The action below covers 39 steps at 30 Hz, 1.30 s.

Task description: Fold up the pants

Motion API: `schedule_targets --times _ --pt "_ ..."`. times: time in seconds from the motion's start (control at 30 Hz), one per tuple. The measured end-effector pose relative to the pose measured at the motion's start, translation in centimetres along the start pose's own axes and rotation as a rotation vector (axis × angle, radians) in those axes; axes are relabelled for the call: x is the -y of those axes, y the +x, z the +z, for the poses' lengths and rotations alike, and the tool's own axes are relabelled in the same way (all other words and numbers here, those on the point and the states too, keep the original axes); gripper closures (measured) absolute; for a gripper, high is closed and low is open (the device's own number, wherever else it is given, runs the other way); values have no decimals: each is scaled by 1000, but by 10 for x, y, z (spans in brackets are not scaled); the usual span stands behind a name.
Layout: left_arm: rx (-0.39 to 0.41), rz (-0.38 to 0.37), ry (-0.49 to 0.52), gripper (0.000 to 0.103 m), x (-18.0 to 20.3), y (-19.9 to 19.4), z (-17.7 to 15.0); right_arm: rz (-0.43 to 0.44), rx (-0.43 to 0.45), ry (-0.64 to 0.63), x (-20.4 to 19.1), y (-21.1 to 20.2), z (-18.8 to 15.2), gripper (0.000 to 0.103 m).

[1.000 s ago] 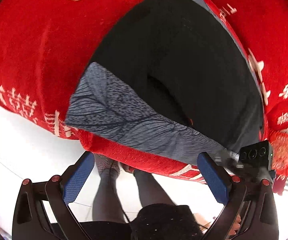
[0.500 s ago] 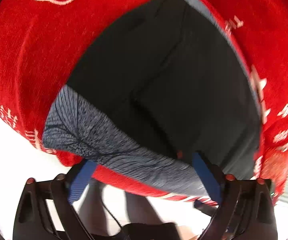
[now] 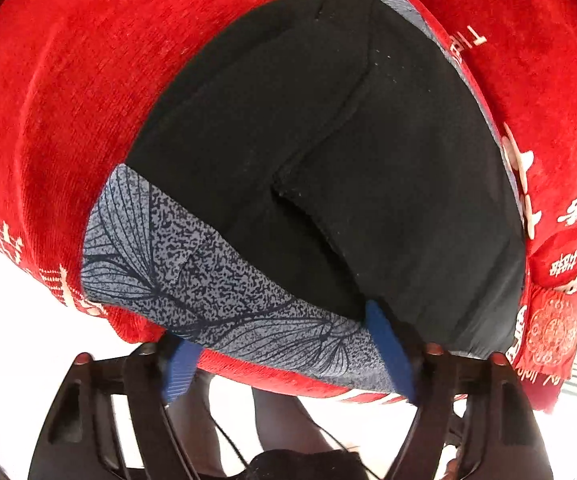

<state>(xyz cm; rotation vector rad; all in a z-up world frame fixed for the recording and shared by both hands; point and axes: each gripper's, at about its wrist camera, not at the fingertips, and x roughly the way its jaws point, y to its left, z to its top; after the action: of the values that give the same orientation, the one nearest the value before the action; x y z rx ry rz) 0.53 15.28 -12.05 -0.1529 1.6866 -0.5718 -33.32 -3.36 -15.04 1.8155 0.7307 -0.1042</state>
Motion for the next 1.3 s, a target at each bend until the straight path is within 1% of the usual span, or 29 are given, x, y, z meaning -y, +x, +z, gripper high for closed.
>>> schedule_targets --times 0.03,0.07,0.1,0.13,0.17,0.2,0.27,0.3,0.33,0.47,0.5,0.53,0.6,0.67,0.73,0.77,0.8,0.83,0.87,0.9,0.93,0.97,1.03,1.1,1.17,1.2,1.23,1.27,1.3 --pt "-2 10 8 45 1 -1 0 15 20 23 1 -2 0 89" --pt "-7 8 12 55 0 -3 -1 36 38 46 -1 -4 -1 96" --pt "-10 -9 8 62 -1 -5 0 40 45 47 -4 -4 -4 97" --pt "-16 -37 -1 72 -3 -8 3 28 50 31 -12 -5 -5 97" --pt "-17 -58 -6 73 -4 -15 5 18 51 15 -17 -9 -5 97" --pt "-10 -57 3 73 -2 -21 6 10 52 -5 -28 -11 -4 97" --pt "8 -45 54 73 11 -36 6 -5 47 -63 -56 -15 0 97" --pt "19 -45 73 73 10 -48 4 -15 42 -100 -70 -19 4 97" --pt "32 -46 88 73 18 -55 6 -20 38 -135 -84 -23 10 97" --pt "125 -87 118 73 50 -89 23 -23 18 -256 -143 -29 40 97" --pt "150 -91 130 73 58 -96 30 -21 10 -278 -159 -25 51 97" --pt "187 -89 148 73 71 -104 41 -20 14 -286 -163 -28 60 97" --pt "229 -86 172 73 90 -106 61 -33 -8 -329 -189 -21 85 97" --pt "271 -66 199 73 109 -102 85 -55 -31 -366 -207 -17 112 97" --pt "310 -40 208 73 125 -91 112 -102 -60 -391 -223 -2 144 97" --pt "333 -19 212 69 132 -82 127 -116 -74 -396 -224 6 156 97" --pt "347 8 215 63 138 -75 138 -138 -87 -398 -226 19 174 97" --pt "366 52 209 43 141 -66 150 -155 -89 -397 -228 28 184 97" --pt "393 99 188 26 143 -54 164 -178 -92 -391 -225 39 201 97" --pt "408 129 167 22 139 -43 174 -189 -96 -377 -219 46 212 96" --pt "403 142 153 21 138 -35 184 -202 -103 -347 -212 55 225 95" --pt "378 160 135 21 136 -21 196 -212 -107 -323 -207 63 234 95" --pt "364 202 119 21 135 -8 205 -223 -121 -287 -194 77 245 95" --pt "360 241 114 21 136 -7 212 -218 -120 -281 -192 79 248 95" --pt "403 281 125 21 143 -24 214 -220 -137 -282 -198 78 244 91" --pt "429 309 129 21 146 -34 214 -224 -144 -286 -202 77 242 86" --pt "455 331 132 21 149 -47 213 -228 -154 -291 -207 76 240 76" --pt "460 340 134 21 151 -55 212 -218 -164 -298 -210 72 240 70" --pt "451 345 142 21 156 -63 212 -199 -170 -314 -219 67 236 57"
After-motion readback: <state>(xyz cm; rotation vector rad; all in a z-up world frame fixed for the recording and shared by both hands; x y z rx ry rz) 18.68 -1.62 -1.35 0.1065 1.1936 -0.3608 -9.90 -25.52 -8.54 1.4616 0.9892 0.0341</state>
